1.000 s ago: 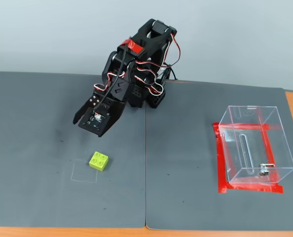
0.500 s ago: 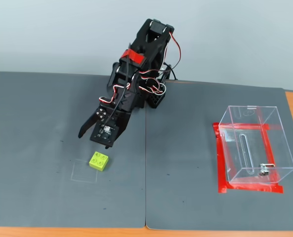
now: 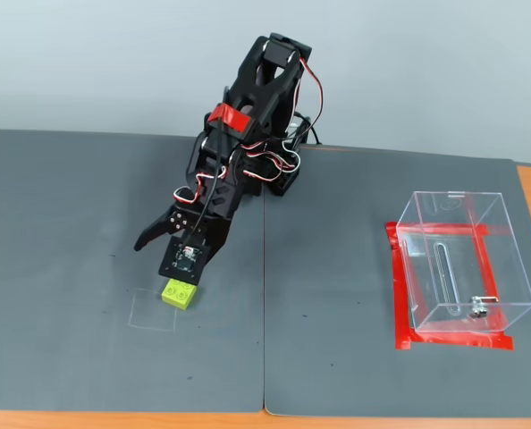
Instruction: Pick the green lego block and place it into the transparent box
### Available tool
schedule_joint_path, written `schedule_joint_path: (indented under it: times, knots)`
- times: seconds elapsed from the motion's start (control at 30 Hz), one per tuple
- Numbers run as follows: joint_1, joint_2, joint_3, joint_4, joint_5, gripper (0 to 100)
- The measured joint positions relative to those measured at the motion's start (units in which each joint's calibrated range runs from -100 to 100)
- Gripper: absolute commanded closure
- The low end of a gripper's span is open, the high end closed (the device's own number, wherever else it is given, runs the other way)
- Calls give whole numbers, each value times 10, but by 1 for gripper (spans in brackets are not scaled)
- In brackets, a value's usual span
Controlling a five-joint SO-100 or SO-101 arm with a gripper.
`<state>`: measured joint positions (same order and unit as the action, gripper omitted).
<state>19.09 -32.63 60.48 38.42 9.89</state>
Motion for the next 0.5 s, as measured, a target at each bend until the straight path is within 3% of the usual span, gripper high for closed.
schedule_joint_path:
  times: [0.5]
  knots:
    - [-22, 99, -29, -69, 0, 61]
